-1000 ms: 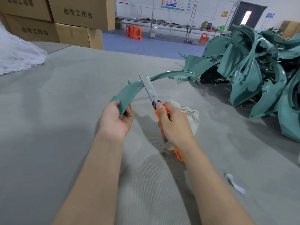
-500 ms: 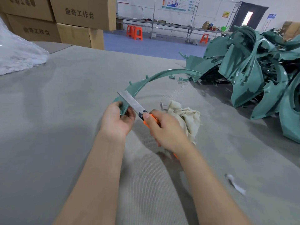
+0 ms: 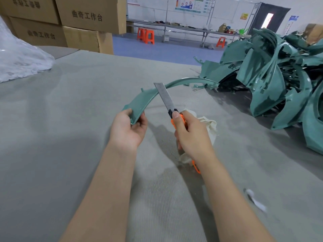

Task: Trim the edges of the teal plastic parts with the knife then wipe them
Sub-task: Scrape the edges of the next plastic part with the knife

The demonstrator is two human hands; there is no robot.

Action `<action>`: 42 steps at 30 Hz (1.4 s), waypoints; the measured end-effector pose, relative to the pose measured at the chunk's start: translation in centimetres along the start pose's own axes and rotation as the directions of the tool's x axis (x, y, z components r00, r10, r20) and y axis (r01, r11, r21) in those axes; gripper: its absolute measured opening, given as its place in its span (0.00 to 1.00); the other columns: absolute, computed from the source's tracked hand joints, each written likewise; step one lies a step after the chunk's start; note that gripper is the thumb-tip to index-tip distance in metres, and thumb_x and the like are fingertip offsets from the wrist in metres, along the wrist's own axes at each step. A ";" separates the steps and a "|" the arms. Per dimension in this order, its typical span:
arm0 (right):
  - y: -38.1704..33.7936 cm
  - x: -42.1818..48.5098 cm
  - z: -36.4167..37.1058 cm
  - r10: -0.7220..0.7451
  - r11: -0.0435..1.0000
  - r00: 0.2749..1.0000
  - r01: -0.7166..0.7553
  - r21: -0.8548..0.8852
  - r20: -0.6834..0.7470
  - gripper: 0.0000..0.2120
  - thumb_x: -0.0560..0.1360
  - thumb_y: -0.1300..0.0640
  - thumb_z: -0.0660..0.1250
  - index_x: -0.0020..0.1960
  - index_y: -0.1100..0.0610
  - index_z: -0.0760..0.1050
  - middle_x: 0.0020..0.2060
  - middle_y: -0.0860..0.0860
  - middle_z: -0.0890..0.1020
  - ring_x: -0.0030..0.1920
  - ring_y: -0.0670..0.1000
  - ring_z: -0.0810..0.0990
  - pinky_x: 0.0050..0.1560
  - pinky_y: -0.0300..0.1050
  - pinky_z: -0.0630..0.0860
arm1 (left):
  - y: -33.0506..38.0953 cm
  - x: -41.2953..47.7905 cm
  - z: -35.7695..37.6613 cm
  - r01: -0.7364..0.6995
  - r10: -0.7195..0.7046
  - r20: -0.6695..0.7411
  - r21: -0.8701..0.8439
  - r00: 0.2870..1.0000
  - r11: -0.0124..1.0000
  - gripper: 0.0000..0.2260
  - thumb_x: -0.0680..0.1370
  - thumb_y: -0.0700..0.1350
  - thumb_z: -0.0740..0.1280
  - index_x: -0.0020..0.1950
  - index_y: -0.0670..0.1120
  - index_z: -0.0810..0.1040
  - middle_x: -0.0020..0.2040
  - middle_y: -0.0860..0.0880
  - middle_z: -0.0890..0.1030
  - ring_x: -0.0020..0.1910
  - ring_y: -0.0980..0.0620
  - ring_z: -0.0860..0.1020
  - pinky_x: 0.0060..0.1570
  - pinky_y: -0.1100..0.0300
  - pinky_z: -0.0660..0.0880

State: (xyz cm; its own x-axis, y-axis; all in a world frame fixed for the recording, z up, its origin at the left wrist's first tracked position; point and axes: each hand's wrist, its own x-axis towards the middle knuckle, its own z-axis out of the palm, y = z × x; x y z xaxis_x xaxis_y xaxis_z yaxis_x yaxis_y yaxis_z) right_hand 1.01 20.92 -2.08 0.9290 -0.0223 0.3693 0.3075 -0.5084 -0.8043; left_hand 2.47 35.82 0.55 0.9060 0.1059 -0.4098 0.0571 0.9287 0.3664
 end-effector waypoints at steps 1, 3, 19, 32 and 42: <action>0.0 0.0 0.0 0.004 1.000 1.000 -0.004 0.005 0.007 0.19 0.80 0.43 0.57 0.36 0.53 0.66 0.26 0.47 0.69 0.29 0.55 0.70 0.35 0.61 0.76 | 0.0 0.0 0.0 0.000 0.000 0.003 -0.005 1.000 1.000 0.06 0.80 0.35 0.57 0.49 0.40 0.73 0.42 0.42 0.77 0.34 0.51 0.76 0.24 0.68 0.74; 0.0 0.1 0.0 0.007 1.000 1.000 -0.007 0.010 0.021 0.19 0.80 0.43 0.57 0.36 0.53 0.66 0.26 0.47 0.69 0.28 0.55 0.70 0.34 0.59 0.74 | 0.0 0.0 0.0 0.007 -0.007 0.014 -0.019 1.000 1.000 0.08 0.80 0.35 0.57 0.55 0.40 0.73 0.43 0.42 0.77 0.34 0.51 0.76 0.24 0.68 0.74; -0.4 -0.1 0.1 -0.055 0.998 0.998 0.055 -0.013 0.018 0.18 0.81 0.43 0.57 0.38 0.55 0.68 0.25 0.48 0.70 0.28 0.53 0.71 0.33 0.60 0.75 | -0.3 -0.7 0.1 0.152 -0.152 0.057 -0.008 0.987 0.988 0.08 0.79 0.33 0.58 0.55 0.39 0.73 0.39 0.44 0.79 0.24 0.52 0.78 0.21 0.69 0.71; -0.5 -0.2 0.1 -0.069 0.997 0.994 0.072 -0.038 0.085 0.17 0.81 0.45 0.58 0.36 0.50 0.67 0.26 0.48 0.71 0.27 0.52 0.71 0.33 0.55 0.75 | -0.4 -0.5 0.1 0.150 -0.151 0.030 0.026 0.988 0.988 0.07 0.80 0.34 0.57 0.54 0.39 0.73 0.38 0.44 0.78 0.27 0.53 0.76 0.20 0.69 0.70; -1.0 -0.8 0.7 -0.105 0.974 0.959 0.152 -0.165 0.264 0.17 0.80 0.43 0.57 0.35 0.47 0.66 0.28 0.54 0.76 0.28 0.52 0.75 0.35 0.56 0.77 | -0.4 0.4 0.0 0.087 -0.088 0.011 0.034 0.996 0.996 0.04 0.80 0.35 0.56 0.52 0.40 0.69 0.39 0.43 0.75 0.33 0.50 0.74 0.28 0.63 0.76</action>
State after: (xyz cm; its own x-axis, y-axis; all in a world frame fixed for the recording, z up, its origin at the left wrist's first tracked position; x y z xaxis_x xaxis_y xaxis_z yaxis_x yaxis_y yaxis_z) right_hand 0.15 22.06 -1.90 0.9127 0.2590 0.3162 0.4073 -0.6408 -0.6508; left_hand 2.78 35.50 0.21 0.9020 0.0201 -0.4314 0.1503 0.9218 0.3572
